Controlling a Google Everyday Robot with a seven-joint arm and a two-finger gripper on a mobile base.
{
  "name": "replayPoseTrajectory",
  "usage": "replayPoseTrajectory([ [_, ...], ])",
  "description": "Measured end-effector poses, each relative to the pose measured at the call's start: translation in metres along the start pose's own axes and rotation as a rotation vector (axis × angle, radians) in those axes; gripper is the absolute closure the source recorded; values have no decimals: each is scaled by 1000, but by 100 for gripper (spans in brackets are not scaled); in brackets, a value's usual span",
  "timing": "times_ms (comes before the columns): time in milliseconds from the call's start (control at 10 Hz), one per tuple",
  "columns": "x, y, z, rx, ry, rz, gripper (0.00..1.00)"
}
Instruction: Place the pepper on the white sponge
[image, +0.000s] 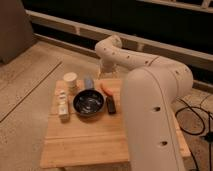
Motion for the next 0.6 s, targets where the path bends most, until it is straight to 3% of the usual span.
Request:
replayPoseTrajectory([
  [300,3,-11,25,1,60,25,35],
  [600,7,5,55,-16,123,10,35],
])
